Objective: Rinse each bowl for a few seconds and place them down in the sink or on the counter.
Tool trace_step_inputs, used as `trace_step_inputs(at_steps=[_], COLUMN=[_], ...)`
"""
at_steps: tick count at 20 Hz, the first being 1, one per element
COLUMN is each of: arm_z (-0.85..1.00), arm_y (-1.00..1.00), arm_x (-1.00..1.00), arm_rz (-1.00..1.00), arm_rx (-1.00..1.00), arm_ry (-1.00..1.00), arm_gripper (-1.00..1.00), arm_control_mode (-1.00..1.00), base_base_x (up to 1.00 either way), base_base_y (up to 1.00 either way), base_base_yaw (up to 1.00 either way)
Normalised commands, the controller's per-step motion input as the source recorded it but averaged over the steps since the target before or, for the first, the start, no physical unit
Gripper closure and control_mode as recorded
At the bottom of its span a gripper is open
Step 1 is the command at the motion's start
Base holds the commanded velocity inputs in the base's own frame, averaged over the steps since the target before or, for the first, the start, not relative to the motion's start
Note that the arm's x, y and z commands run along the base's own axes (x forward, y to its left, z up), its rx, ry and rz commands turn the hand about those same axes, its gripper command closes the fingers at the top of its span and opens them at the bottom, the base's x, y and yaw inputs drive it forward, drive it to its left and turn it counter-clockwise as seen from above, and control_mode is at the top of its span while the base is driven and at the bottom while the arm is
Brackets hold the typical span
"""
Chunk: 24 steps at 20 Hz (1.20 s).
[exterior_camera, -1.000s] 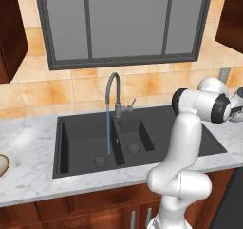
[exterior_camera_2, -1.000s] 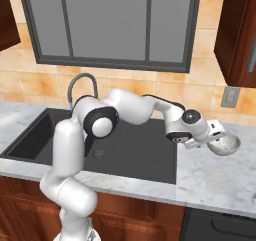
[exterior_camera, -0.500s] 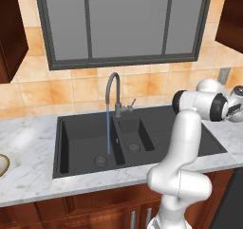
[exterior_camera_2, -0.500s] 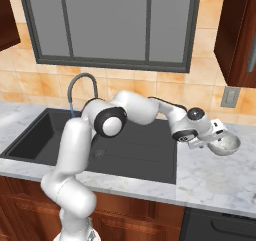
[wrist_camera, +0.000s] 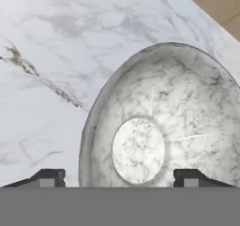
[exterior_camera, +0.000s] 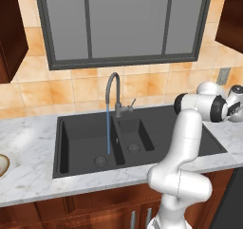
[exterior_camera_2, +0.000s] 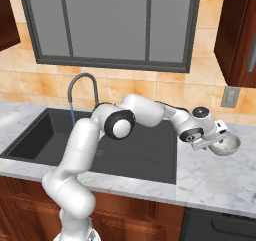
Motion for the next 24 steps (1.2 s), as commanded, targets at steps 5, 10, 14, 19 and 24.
trace_step_inputs(at_steps=[5, 10, 14, 19, 24], arm_z=[-0.33, -0.16, -0.08, 0.39, 0.84], arm_y=[-0.01, 0.0, 0.07, 0.18, 0.3], arm_x=[0.06, -0.02, -0.08, -0.23, -0.29], arm_rz=[0.0, 0.01, 0.02, 0.07, 0.22], arm_rx=[0.0, 0.0, -0.01, 0.0, -0.01], arm_ry=[0.08, 0.04, 0.05, 0.0, 0.03], arm_gripper=[1.0, 1.0, 1.0, 1.0, 1.0], arm_control_mode=[-1.0, -1.0, -1.0, -1.0, -1.0], base_base_x=[0.0, 0.0, 0.0, 0.0, 0.0], base_base_y=[0.0, 0.0, 0.0, 0.0, 0.0], base_base_yaw=[0.0, 0.0, 0.0, 0.0, 0.0])
